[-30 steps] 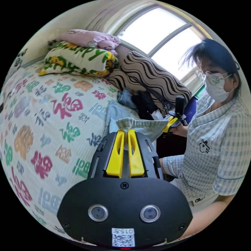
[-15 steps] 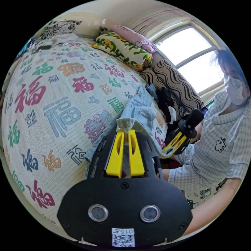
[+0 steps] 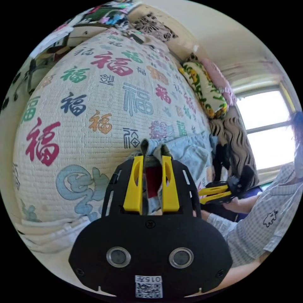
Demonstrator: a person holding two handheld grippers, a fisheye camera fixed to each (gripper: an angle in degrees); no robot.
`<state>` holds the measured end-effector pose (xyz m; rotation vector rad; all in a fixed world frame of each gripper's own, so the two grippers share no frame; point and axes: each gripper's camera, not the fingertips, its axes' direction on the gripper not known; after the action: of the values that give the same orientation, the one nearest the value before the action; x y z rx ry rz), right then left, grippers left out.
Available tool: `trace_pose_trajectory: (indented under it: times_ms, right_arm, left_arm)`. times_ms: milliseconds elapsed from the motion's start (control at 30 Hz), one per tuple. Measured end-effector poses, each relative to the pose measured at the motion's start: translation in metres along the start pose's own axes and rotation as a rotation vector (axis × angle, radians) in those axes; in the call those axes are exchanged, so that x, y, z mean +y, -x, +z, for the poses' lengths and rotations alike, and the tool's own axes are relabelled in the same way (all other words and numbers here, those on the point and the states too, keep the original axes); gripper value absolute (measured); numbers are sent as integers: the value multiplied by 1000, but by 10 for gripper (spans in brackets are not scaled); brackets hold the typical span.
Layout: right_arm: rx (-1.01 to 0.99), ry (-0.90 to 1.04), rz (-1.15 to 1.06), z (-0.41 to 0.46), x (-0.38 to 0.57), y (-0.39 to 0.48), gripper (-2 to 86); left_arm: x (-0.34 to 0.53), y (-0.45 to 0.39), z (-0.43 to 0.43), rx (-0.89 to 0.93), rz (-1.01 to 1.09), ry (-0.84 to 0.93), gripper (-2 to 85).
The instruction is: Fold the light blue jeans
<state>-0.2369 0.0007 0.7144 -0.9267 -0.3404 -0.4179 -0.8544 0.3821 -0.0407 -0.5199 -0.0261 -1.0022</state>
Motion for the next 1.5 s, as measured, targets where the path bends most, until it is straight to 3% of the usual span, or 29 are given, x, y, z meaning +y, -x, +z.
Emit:
trace_pose_trajectory:
  times_ms: [67, 133, 200, 300, 400, 467, 567, 700, 767, 833, 1033, 1167, 1267, 1433, 1500]
  right_arm:
    - [-8, 49, -12, 21, -17, 3, 55]
    - [16, 154, -33, 53, -39, 11, 43]
    - [3, 194, -41, 70, -50, 16, 27]
    - [-8, 205, -26, 81, -63, 24, 7]
    - [-29, 225, -90, 82, -71, 32, 7]
    - [-73, 259, -113, 75, -66, 28, 17]
    - [-135, 140, -31, 24, -28, -1, 22]
    - [-210, -86, 384, -56, 83, -91, 39]
    - [-251, -212, 616, -77, 141, -131, 53]
    - [-320, -362, 847, -84, 206, -170, 67]
    - [-593, -557, 1089, -45, 269, -210, 88]
    - [-751, -701, 1200, -22, 291, -219, 56]
    - [-766, -789, 1213, -27, 307, -218, 15]
    - [-667, -858, 1128, -68, 333, -215, 1]
    - [-650, -851, 1145, -71, 337, -223, 1]
  left_arm:
    - [6, 4, 4, -30, -28, 47, 112]
    - [7, 9, 11, 61, -44, 72, 103]
    - [5, 9, 7, 81, -43, 40, 54]
    - [-7, -1, -6, -48, 41, 38, 3]
    - [-16, -6, -7, -260, 133, 130, -3]
    - [-20, 3, 0, -293, 97, 214, -1]
    - [-21, 2, -11, -313, 71, 220, 5]
    - [-23, -33, -39, -563, 97, 71, 14]
    - [-38, -66, -30, -443, 239, 52, 29]
    - [-70, -111, 7, -192, 366, 103, 72]
    - [-134, -200, 159, 82, 507, 334, 108]
    - [-142, -235, 234, 44, 574, 521, 103]
    - [-135, -247, 273, -4, 615, 721, 40]
    - [-151, -238, 236, 93, 517, 526, -2]
    - [-151, -231, 232, 91, 501, 542, -3]
